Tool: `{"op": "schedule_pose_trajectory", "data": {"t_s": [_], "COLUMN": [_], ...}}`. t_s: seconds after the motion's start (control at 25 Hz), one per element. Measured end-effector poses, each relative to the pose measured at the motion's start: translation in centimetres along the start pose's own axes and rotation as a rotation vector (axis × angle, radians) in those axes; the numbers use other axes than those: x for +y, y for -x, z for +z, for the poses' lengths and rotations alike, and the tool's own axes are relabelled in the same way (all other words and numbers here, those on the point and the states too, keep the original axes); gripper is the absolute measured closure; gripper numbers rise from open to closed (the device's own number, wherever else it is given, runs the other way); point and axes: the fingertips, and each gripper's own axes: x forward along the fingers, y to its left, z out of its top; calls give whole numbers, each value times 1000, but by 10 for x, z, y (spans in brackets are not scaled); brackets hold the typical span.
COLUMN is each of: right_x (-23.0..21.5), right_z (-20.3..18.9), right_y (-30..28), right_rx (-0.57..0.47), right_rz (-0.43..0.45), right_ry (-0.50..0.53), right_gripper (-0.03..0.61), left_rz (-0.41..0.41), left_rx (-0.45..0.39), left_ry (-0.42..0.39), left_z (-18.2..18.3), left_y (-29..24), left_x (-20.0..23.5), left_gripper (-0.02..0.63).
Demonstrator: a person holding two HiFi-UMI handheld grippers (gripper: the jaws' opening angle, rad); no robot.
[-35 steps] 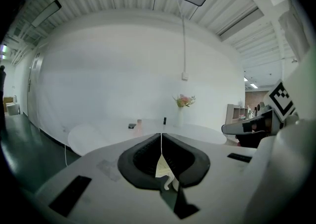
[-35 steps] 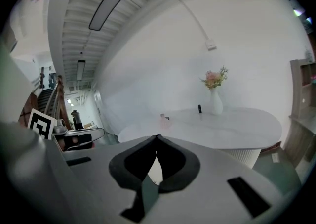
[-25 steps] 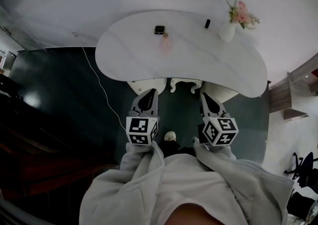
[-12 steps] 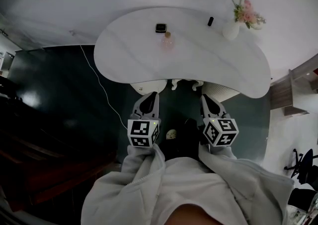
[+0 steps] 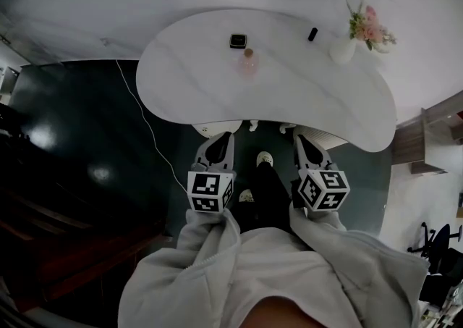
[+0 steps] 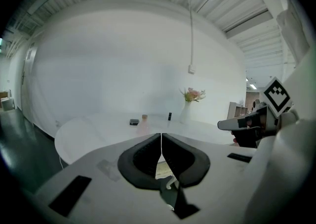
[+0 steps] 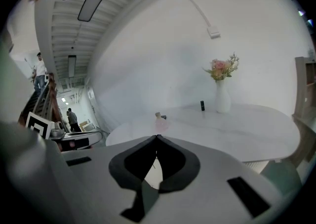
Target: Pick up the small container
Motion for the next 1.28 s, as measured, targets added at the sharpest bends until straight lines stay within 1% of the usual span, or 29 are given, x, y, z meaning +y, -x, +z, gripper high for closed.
{"op": "schedule_pose_trajectory", "data": {"t_s": [0.28, 0.88, 1.28], "right_x": [-11, -57, -90], "right_z": [15, 64, 89], "right_y": [-33, -115, -157], "right_rx": [6, 25, 36], "right_rz": [29, 58, 66], "right_ry": [-2, -1, 10], "right_gripper": [529, 529, 529], "left_rz": [30, 45, 76], "left_rx": [1, 18, 30], "left_ry": [-1, -2, 10], "left_z": [11, 42, 52], "left_y": [-29, -123, -179], "left_x": [17, 41, 53], "left_gripper": [595, 596, 595]}}
